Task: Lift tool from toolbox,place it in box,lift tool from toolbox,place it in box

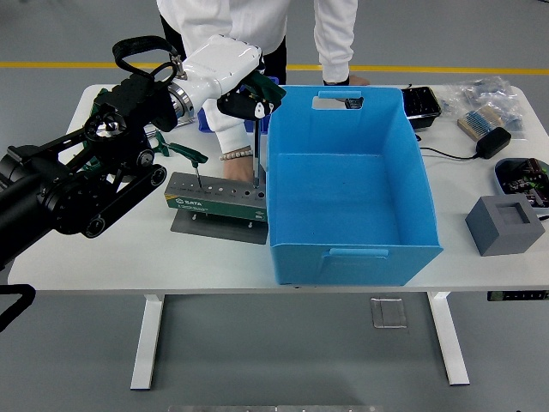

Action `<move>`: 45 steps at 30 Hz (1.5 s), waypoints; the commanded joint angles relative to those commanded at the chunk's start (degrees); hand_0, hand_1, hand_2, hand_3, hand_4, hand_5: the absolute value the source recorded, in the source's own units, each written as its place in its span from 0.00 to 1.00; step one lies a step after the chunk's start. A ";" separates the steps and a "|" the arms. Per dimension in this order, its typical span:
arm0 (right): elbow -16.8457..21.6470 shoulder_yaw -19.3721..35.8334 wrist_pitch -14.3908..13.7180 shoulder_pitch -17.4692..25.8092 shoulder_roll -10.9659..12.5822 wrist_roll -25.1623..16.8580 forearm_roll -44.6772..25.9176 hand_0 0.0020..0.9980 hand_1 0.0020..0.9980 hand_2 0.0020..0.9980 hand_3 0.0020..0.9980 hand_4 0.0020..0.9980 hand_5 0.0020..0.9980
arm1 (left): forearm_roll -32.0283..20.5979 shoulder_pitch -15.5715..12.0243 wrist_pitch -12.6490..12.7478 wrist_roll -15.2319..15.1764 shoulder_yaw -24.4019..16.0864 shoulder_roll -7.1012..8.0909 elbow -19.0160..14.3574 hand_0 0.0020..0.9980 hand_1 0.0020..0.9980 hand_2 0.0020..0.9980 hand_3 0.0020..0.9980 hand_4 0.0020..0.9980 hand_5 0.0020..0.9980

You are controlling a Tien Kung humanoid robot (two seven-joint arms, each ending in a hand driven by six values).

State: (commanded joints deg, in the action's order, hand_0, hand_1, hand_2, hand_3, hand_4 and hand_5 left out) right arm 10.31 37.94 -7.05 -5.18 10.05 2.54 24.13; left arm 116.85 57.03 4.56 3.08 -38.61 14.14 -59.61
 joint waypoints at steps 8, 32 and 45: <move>0.00 0.24 -0.03 0.13 -0.08 0.15 0.17 0.63 0.57 0.70 0.77 0.99 0.94 | 1.65 2.74 -0.72 0.51 -1.13 1.49 -0.43 0.09 0.00 0.00 0.01 0.67 0.43; 0.00 -0.18 0.03 -0.93 0.43 -0.18 -0.22 0.63 0.57 0.70 0.77 0.99 0.94 | -2.40 1.35 2.11 1.83 2.26 -8.39 -8.69 0.09 0.00 0.00 0.01 0.65 0.41; 0.00 0.09 -0.11 -1.34 0.83 -0.48 0.28 0.63 0.57 0.70 0.77 0.99 0.94 | -6.78 2.55 1.68 -0.50 15.06 -11.39 0.60 0.09 0.00 0.00 0.02 0.66 0.41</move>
State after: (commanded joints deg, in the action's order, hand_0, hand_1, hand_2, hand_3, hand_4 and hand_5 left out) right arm 10.31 38.03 -7.16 -6.52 10.89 2.06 24.40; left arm 110.07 59.58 6.23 2.58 -23.55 2.75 -59.01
